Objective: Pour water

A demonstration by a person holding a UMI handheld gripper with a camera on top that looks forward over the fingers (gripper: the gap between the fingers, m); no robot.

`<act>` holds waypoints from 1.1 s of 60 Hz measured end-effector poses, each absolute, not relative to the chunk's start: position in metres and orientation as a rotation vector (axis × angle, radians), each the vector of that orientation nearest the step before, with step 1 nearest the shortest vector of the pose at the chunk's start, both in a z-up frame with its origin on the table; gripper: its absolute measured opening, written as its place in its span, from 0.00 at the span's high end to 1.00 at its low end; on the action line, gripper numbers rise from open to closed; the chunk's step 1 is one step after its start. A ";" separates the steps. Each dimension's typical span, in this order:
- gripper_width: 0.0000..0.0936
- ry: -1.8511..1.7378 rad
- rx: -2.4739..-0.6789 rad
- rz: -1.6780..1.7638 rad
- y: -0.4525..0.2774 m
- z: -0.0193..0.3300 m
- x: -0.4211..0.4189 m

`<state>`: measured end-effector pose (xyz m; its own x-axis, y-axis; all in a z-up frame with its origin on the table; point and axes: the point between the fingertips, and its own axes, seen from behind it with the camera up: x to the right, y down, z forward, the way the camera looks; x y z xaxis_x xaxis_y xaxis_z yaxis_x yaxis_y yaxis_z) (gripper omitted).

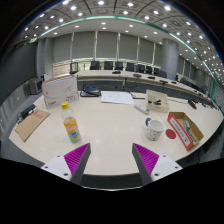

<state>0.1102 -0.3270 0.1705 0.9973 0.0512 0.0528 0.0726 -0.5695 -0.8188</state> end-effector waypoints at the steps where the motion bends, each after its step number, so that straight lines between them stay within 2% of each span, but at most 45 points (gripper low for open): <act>1: 0.08 -0.089 -2.178 -0.019 -0.325 0.166 0.099; 15: 0.08 -0.140 -2.126 0.104 -0.272 0.109 -0.036; 30: 0.09 -0.109 -1.975 0.066 -0.172 0.077 -0.080; 34: 0.18 -0.111 -1.958 0.045 -0.154 0.069 -0.084; 38: 0.38 -0.101 -1.937 0.035 -0.142 0.064 -0.084; 39: 0.44 -0.099 -1.933 0.030 -0.141 0.063 -0.083; 45: 0.47 -0.100 -1.896 0.038 -0.136 0.067 -0.088; 52: 0.56 -0.097 -1.873 0.041 -0.134 0.070 -0.087; 58: 0.57 -0.105 -1.870 0.069 -0.136 0.082 -0.088; 66: 0.57 -0.015 -1.858 0.191 -0.139 0.119 -0.079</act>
<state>-0.0791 -0.1389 0.1192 0.9863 0.1085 -0.1238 -0.0873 -0.2931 -0.9521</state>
